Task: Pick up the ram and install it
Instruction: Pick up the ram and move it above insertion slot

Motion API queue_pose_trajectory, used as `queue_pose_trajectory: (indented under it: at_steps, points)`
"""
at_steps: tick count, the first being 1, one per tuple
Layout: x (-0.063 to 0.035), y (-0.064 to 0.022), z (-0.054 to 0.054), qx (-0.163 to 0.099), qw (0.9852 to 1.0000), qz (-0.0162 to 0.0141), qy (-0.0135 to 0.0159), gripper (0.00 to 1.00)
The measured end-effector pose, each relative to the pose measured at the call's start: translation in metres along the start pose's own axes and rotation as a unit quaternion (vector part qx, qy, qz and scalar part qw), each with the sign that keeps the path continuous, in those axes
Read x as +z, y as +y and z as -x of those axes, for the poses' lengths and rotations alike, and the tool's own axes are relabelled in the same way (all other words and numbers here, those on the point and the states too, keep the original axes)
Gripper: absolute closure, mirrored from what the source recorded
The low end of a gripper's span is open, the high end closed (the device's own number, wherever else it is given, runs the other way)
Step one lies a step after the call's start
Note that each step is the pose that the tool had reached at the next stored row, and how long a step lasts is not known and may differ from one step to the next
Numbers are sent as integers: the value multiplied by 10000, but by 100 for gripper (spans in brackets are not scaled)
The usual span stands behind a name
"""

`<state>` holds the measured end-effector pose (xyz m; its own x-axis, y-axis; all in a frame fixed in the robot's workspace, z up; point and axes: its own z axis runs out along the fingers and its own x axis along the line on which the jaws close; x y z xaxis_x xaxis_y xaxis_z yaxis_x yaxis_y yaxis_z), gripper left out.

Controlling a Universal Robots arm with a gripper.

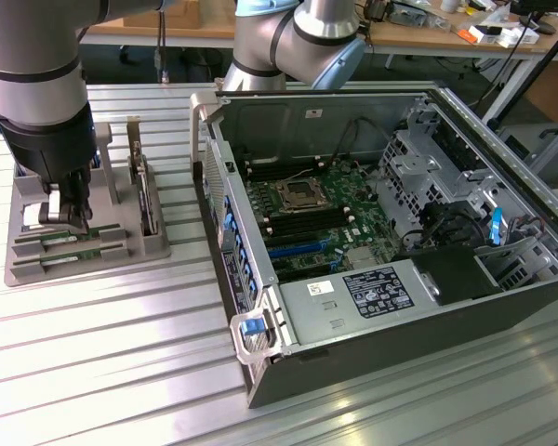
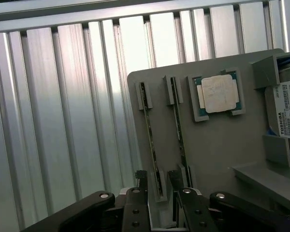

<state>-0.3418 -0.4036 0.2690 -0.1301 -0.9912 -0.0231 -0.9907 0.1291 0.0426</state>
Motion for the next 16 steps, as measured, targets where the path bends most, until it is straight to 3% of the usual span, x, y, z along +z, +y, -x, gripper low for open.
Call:
queue_pose_trajectory:
  at_steps: [16]
  points:
    - [111, -5, -5, 0, 10000, 0, 0, 70]
